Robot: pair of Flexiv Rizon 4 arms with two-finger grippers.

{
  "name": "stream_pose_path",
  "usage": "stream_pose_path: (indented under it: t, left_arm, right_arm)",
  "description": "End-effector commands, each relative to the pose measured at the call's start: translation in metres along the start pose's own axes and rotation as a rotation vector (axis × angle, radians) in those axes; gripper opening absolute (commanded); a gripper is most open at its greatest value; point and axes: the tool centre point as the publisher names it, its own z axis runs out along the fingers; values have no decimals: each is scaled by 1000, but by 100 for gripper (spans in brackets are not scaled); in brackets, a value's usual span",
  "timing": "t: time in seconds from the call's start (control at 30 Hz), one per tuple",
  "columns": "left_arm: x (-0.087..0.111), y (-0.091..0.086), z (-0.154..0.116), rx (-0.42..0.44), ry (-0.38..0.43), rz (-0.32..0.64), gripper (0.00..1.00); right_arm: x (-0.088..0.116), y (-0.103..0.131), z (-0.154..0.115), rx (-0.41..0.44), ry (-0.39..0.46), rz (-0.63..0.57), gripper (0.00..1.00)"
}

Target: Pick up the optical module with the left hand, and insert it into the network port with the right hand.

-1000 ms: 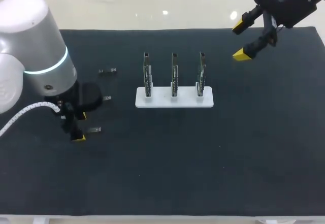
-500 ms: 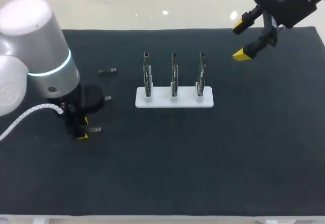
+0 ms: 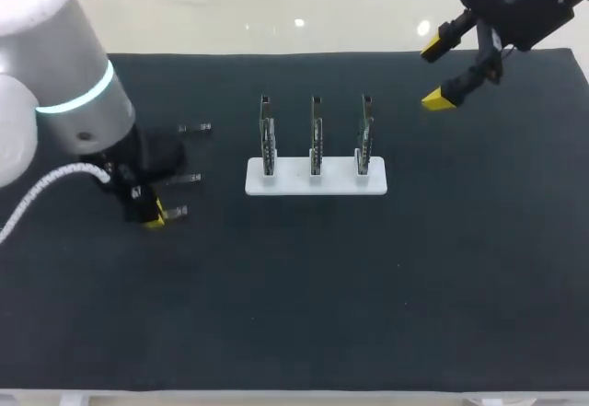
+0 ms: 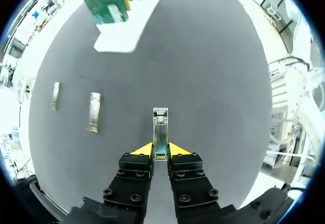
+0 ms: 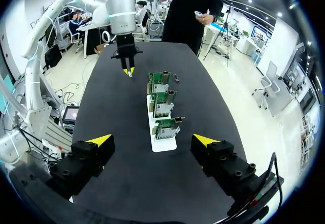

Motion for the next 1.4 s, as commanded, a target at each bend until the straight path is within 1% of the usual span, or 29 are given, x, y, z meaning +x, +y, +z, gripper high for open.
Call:
stream_pose_path:
  t: [0.03,0.17,0.2,0.23,0.4,0.43,0.5,0.53,0.6,0.77,0.8,0.83,0.87,1.37,1.4]
  left_arm:
    - [8,9,-22,15,-142,-3,0]
    - [3,16,-37,21,-272,-8,0]
    - [2,18,-40,21,-312,-9,0]
    - [0,20,-43,17,-372,-8,0]
    - [-4,28,-64,79,-490,-28,0]
    - [-5,29,-68,92,-503,-32,0]
    - [-6,32,-77,122,-547,-23,0]
    - [-7,33,-82,136,-555,-15,0]
    - [-7,34,-91,166,-607,-5,0]
    - [-12,38,-107,203,-730,49,0]
    - [-13,40,-111,209,-728,57,0]
    - [-13,41,-117,214,-700,65,0]
    - [-14,41,-122,218,-702,58,0]
    - [-14,41,-122,218,-702,58,0]
    - [-9,40,-123,213,-746,102,0]
  right_arm:
    - [0,-1,0,-2,-2,-1,100]
    - [0,-1,0,-2,-2,-1,100]
    - [0,-1,0,-2,-2,-1,100]
    - [0,-1,0,-2,-2,-1,100]
    - [0,-1,0,-2,-2,-1,100]
    - [0,-1,0,-2,-2,-1,100]
    - [0,-1,0,-2,-2,-1,100]
    - [0,-1,0,-2,-2,-1,100]
    - [0,-1,0,-2,-2,-1,100]
    - [0,-1,0,-2,-2,-1,100]
    - [0,-1,0,-2,-2,-1,100]
    - [0,-1,0,-2,-2,-1,100]
    - [0,-1,0,-2,-2,-1,100]
    - [0,-1,0,-2,-2,-1,100]
    - [0,-1,0,-2,-2,-1,100]
